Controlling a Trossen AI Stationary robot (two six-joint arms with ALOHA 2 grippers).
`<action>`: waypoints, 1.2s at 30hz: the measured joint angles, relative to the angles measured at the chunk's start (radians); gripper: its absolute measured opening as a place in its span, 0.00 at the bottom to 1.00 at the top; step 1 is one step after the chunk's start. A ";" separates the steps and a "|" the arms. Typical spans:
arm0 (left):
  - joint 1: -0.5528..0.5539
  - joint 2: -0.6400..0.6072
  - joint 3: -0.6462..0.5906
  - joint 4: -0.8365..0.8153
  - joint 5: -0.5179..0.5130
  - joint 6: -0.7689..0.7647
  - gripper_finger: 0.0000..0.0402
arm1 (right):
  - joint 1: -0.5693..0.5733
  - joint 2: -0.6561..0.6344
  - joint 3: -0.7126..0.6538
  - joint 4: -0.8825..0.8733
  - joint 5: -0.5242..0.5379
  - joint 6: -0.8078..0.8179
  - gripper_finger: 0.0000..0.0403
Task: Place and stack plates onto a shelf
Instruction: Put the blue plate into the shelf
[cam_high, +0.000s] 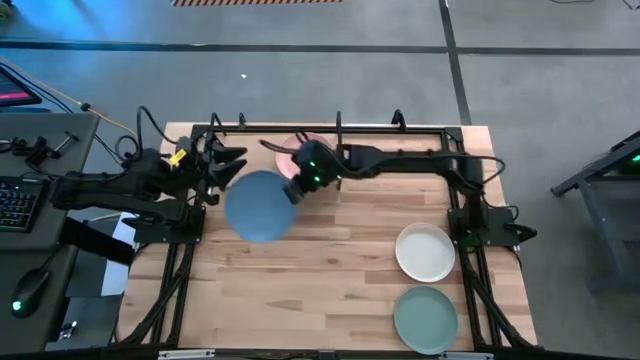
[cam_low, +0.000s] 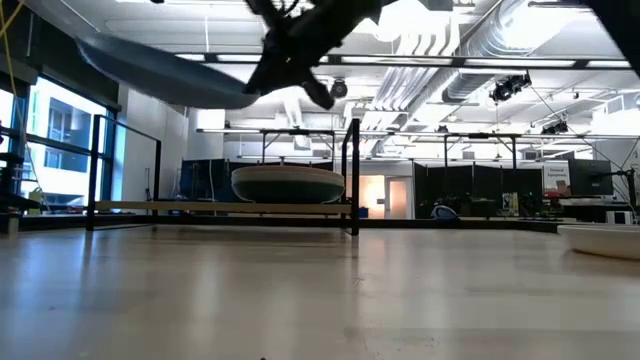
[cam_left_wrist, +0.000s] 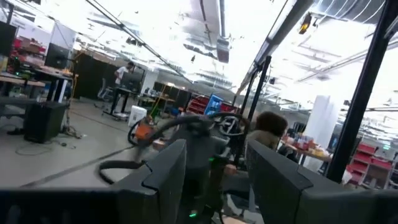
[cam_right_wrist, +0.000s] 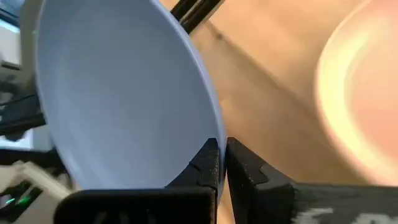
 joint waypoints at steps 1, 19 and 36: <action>0.000 0.000 0.000 0.001 0.000 0.000 0.39 | -0.015 0.023 0.039 -0.030 0.000 -0.015 0.00; 0.000 0.002 0.000 -0.035 0.002 0.000 0.39 | -0.283 0.073 0.341 -0.522 0.154 -0.259 0.00; 0.000 0.002 0.000 -0.035 -0.001 -0.001 0.39 | -0.299 0.073 0.342 -0.537 0.155 -0.277 0.00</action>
